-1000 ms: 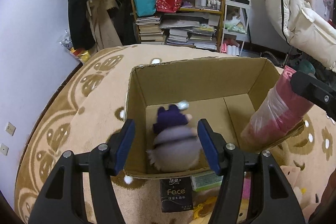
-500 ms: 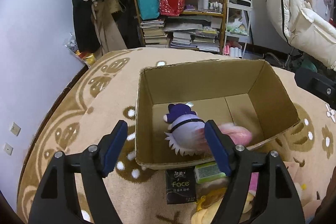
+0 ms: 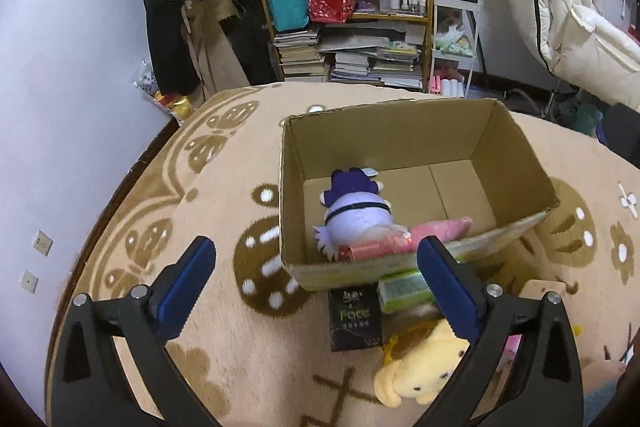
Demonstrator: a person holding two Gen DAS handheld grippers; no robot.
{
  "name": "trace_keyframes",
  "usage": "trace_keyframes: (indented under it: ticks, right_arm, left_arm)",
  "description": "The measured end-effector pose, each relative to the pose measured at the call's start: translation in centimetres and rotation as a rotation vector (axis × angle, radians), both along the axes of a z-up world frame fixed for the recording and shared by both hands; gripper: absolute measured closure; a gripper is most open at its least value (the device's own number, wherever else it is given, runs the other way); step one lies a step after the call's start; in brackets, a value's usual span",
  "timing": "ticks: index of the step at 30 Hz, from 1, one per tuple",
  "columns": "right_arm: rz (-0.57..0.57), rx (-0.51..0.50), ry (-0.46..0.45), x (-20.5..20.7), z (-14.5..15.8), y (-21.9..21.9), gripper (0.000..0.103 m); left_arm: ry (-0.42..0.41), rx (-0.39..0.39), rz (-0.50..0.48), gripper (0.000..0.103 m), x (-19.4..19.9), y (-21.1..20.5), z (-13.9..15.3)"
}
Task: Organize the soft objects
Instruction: 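Lower both held items into the box and open both tools, then grasp the yellow dog plush with the left tool while the right tool grasps the pink bear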
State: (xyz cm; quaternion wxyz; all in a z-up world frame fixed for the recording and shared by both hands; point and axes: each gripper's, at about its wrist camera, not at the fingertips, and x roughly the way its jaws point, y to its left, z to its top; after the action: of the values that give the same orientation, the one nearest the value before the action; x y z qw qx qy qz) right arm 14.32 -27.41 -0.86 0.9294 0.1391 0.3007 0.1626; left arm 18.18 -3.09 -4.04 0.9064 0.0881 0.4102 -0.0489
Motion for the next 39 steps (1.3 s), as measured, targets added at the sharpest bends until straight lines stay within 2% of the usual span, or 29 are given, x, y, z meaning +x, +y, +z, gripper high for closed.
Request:
trace_keyframes:
  ticks: [1, 6, 16, 23, 26, 28, 32, 36, 39]
  right_arm:
    - [-0.004, -0.001, 0.000, -0.4, 0.2, -0.2, 0.000]
    - [-0.012, -0.032, -0.014, -2.2, 0.8, -0.5, 0.000]
    - [0.032, -0.071, 0.046, -4.7, -0.4, -0.4, 0.000]
    - [0.030, -0.039, 0.093, -5.5, -2.4, -0.7, 0.000]
    - [0.022, -0.025, 0.102, -5.5, -3.3, -0.8, 0.000]
    - [0.023, -0.046, 0.109, -5.4, -4.2, -0.6, 0.000]
    - [0.043, -0.083, 0.139, -5.1, -6.1, -0.1, 0.000]
    - [0.067, -0.103, 0.195, -4.6, -7.6, 0.5, 0.009]
    - [0.075, -0.102, 0.221, -4.2, -8.3, 0.7, 0.009]
  left_arm:
    - [0.000, -0.011, 0.004, 0.003, -0.4, 0.1, 0.2]
    - [0.025, -0.041, 0.015, 0.003, -2.0, 0.8, 0.9]
    - [0.023, -0.060, 0.012, 0.003, -5.5, 1.0, 1.4]
    - [0.058, -0.055, -0.034, 0.003, -6.8, 0.1, 0.0]
    - [0.105, -0.078, -0.039, 0.003, -6.7, -0.1, -1.2]
    - [0.132, -0.106, -0.040, 0.003, -6.6, -0.1, -1.9]
    - [0.171, -0.115, -0.037, 0.003, -6.2, -0.2, -3.2]
    - [0.229, -0.107, -0.044, 0.003, -5.8, -0.3, -4.5]
    - [0.254, -0.085, -0.067, 0.003, -5.7, -0.7, -5.2]
